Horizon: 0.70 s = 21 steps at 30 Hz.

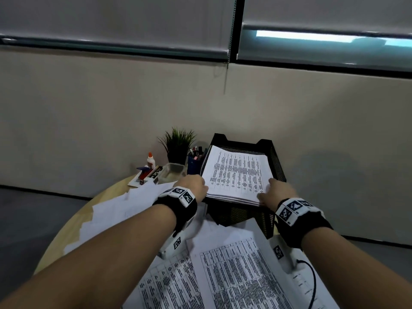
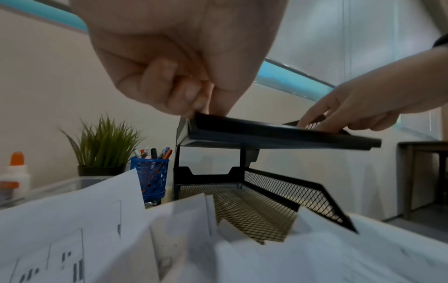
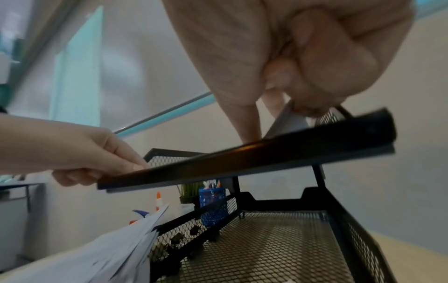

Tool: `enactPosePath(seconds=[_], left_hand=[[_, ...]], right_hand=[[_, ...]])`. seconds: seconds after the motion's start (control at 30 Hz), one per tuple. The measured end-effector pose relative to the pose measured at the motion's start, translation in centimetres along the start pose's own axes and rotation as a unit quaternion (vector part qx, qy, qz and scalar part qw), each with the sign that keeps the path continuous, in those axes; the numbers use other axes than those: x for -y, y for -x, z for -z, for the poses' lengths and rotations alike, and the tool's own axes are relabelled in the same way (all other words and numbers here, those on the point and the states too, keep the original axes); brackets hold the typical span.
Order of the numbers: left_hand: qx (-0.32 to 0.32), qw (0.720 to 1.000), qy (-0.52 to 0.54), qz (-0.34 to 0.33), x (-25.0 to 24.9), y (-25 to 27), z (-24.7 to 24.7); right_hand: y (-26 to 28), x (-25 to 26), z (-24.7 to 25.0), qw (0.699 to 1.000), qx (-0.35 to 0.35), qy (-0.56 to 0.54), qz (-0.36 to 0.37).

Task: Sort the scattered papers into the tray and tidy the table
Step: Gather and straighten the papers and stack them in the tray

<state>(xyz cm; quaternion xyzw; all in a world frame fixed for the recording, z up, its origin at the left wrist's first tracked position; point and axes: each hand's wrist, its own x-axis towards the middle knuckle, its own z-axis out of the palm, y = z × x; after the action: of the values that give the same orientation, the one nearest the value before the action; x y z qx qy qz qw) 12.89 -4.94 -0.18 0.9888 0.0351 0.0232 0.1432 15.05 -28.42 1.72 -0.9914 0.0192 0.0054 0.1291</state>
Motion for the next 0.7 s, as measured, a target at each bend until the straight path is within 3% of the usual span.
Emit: enactPosePath(seconds=[0.2, 0.37, 0.7], left_hand=[[-0.04, 0.996, 0.074, -0.016, 0.0, 5.3, 0.2], [0.021, 0.997, 0.077, 0.02, 1.0, 11.9, -0.6], [0.163, 0.982, 0.059, 0.075, 3.7, 25.4, -3.0]], right_hand=[[4.1, -0.2, 1.1, 0.999, -0.034, -0.034, 0.01], [10.1, -1.1, 1.2, 0.999, -0.005, -0.037, 0.033], [23.2, -3.2, -4.6, 0.974, 0.192, -0.112, 0.032]])
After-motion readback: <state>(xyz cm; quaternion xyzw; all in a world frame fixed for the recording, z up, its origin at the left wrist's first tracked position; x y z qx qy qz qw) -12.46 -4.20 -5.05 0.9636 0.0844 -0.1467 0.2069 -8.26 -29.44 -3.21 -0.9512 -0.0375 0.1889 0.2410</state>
